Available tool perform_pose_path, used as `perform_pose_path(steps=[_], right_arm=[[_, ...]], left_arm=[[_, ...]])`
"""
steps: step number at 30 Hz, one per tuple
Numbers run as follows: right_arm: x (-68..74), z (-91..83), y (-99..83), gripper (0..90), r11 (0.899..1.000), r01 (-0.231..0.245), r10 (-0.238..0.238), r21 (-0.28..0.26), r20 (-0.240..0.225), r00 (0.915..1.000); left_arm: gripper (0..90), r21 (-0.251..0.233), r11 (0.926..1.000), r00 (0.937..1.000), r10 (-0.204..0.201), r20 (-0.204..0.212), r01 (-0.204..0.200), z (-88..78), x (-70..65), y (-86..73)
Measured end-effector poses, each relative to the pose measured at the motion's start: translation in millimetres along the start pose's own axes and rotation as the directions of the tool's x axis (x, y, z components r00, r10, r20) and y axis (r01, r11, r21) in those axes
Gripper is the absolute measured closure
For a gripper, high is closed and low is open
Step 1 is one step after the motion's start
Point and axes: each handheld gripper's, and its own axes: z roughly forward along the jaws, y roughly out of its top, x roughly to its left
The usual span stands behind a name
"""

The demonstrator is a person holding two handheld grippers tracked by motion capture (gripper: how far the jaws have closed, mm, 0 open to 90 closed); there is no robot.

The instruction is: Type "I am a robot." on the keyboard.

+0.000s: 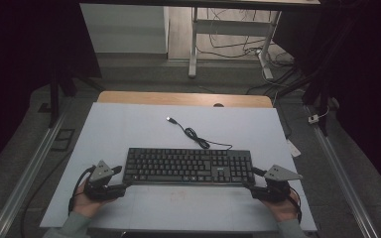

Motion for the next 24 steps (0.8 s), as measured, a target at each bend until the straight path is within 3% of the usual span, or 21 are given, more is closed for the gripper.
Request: perform_pose_path(steps=[24], right_arm=[[4.9,7.4,8.7,37.7,1.0,0.0,0.0,-0.009,-0.016,0.9999]], left_arm=[[34.6,-0.009,1.0,0.9999,-0.002,-0.014,0.002,0.2,0.6,-0.1]])
